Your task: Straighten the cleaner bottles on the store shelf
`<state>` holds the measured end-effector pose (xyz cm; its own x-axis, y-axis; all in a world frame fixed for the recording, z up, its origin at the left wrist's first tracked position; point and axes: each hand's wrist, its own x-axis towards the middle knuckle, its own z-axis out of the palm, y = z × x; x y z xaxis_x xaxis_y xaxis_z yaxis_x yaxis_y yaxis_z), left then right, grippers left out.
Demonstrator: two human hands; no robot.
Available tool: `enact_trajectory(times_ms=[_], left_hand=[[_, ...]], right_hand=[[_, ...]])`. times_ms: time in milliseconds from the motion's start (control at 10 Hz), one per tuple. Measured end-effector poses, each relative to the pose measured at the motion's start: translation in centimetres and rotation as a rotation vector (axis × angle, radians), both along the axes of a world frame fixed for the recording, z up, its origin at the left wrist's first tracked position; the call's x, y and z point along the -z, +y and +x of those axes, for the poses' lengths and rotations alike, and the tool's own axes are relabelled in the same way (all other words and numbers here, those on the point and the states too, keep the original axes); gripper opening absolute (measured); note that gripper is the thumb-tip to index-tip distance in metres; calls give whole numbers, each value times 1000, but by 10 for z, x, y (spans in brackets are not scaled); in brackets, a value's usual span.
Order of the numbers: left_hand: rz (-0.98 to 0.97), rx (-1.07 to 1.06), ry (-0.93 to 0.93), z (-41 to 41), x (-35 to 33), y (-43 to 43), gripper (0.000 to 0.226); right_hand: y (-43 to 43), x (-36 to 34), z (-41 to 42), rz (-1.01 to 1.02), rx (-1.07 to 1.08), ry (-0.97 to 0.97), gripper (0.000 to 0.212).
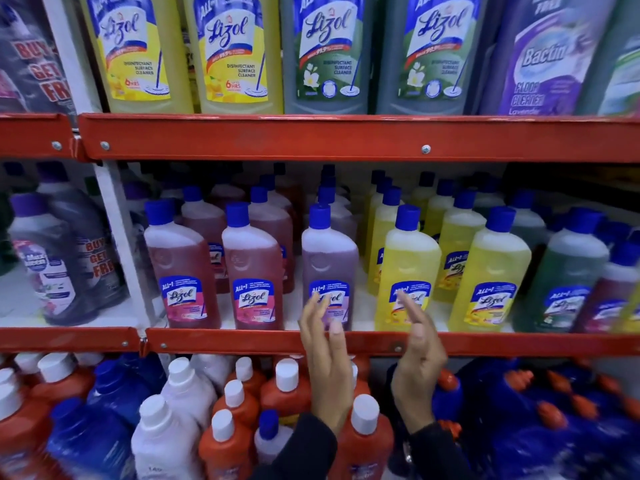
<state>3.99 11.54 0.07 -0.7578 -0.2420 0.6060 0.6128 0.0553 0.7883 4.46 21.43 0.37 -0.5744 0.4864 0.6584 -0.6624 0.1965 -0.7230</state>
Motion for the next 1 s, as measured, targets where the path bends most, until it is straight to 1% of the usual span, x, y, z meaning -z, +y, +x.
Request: enact_trajectory(times_ms=[100, 200, 300, 400, 500, 600, 800, 900, 1000], left_hand=[[-47, 197, -69, 0, -3, 21, 42], [-21, 421, -249, -12, -14, 35, 65], [31, 499, -339, -23, -22, 40, 84], [42, 534, -374, -28, -22, 39, 81], [38, 553, -357, -33, -18, 38, 71], [58, 559, -363, -32, -19, 39, 67], [53, 539, -385, -30, -23, 38, 72], [73, 524, -383, -29, -24, 38, 74], [95, 515, -374, -18, -34, 34, 70]], right_hand=[[34, -3, -6, -55, 73, -7, 53], [55, -8, -16, -142, -90, -161, 72], [62, -8, -20, -172, -181, -257, 55], [65, -6, -21, -147, -181, -279, 37], [69, -4, -23, -150, -188, -281, 45], [72, -3, -20, -144, -233, -296, 62], [72, -3, -18, -165, -234, -316, 65], [75, -5, -21, -150, -278, -322, 69], [76, -1, -11, -136, -243, -298, 84]])
